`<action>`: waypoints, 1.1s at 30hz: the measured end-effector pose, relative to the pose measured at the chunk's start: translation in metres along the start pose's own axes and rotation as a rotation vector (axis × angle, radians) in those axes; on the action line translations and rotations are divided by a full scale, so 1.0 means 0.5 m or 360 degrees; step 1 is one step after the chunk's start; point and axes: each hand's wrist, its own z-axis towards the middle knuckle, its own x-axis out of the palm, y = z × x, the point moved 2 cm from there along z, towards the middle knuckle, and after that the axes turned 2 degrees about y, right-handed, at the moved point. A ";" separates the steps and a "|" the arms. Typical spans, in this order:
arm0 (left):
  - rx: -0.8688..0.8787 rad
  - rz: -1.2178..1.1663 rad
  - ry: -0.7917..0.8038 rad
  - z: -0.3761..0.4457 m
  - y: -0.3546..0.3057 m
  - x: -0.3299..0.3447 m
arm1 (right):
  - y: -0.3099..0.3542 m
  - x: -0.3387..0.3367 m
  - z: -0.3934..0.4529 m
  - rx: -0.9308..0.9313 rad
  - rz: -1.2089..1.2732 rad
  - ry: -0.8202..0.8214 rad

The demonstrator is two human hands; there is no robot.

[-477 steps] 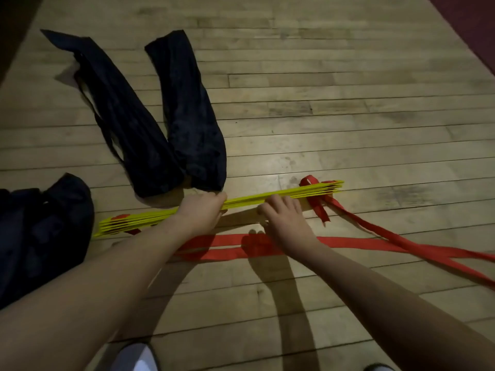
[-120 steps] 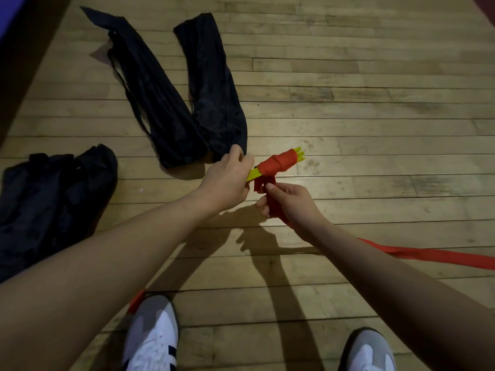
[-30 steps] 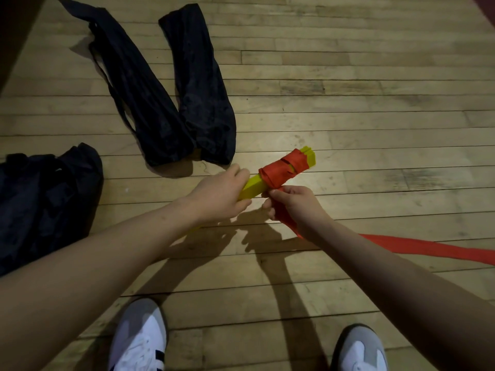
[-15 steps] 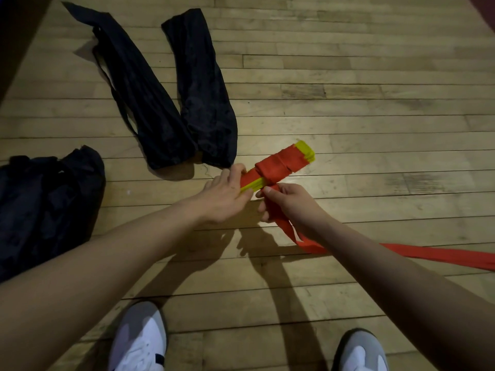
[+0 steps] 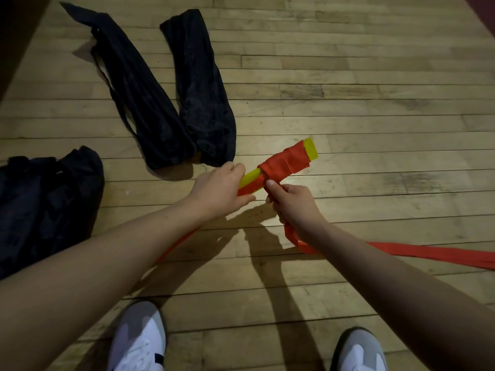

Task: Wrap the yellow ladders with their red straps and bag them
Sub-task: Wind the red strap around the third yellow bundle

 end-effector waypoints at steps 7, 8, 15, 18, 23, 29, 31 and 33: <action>0.0027 -0.0131 -0.0026 0.008 0.004 -0.001 | 0.011 0.010 0.003 -0.0001 -0.0003 0.0114; 0.0045 -0.0120 -0.0020 0.008 0.005 0.001 | 0.011 0.011 0.001 -0.0006 0.0021 0.0190; -0.0232 -0.0401 0.0119 0.010 0.016 0.013 | 0.008 -0.001 -0.012 0.0038 0.0103 0.0590; -0.0287 -0.0418 0.0124 0.014 0.023 0.018 | 0.001 -0.001 -0.013 0.0098 0.0006 0.0703; -0.0232 -0.0358 0.0380 0.010 0.029 0.025 | 0.001 -0.002 -0.009 0.0092 0.0112 0.0644; -0.0126 -0.0247 0.0318 -0.004 0.022 0.022 | -0.006 0.006 0.004 0.0124 0.0158 0.0516; -0.0103 -0.0166 0.0267 -0.004 0.024 0.015 | -0.010 0.007 0.002 0.0145 0.0146 0.0498; -0.0029 -0.0078 0.0239 -0.005 0.025 0.009 | -0.011 0.008 0.001 0.0168 0.0163 0.0488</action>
